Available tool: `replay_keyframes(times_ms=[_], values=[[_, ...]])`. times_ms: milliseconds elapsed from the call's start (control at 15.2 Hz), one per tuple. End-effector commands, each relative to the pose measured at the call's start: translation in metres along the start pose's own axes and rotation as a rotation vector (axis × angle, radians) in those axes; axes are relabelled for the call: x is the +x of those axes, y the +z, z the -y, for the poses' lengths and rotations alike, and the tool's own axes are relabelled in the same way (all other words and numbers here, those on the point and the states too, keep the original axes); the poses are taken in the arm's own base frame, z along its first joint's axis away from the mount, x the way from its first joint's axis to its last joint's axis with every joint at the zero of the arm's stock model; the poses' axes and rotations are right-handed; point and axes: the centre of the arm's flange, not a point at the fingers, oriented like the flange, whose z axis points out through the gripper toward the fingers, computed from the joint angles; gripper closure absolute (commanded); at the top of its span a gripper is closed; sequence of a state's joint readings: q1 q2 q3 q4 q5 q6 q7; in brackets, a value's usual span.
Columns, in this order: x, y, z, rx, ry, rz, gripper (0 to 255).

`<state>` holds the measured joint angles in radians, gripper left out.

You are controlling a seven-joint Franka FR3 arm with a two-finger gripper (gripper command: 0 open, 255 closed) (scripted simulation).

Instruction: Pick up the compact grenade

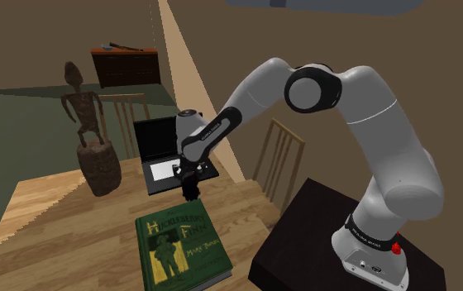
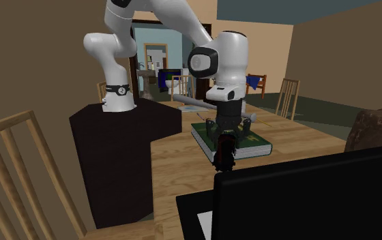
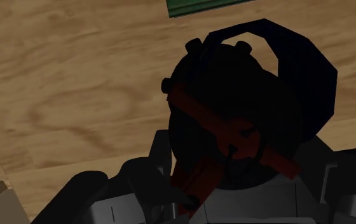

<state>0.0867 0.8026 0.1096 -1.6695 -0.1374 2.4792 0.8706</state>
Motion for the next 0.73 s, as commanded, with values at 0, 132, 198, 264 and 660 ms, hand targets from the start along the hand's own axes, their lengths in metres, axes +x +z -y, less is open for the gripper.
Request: replay_keyframes(times_ms=[0, 132, 198, 264, 660], values=[[0.001, -0.009, -0.001, 0.0, 0.0, 0.0, 255], [0.001, -0.02, -0.001, 0.0, 0.0, 0.0, 255], [0.001, -0.025, -0.001, 0.0, 0.0, 0.0, 255], [0.001, -0.03, -0.001, 0.0, 0.0, 0.0, 255], [0.001, -0.062, -0.001, 0.0, 0.0, 0.0, 255]])
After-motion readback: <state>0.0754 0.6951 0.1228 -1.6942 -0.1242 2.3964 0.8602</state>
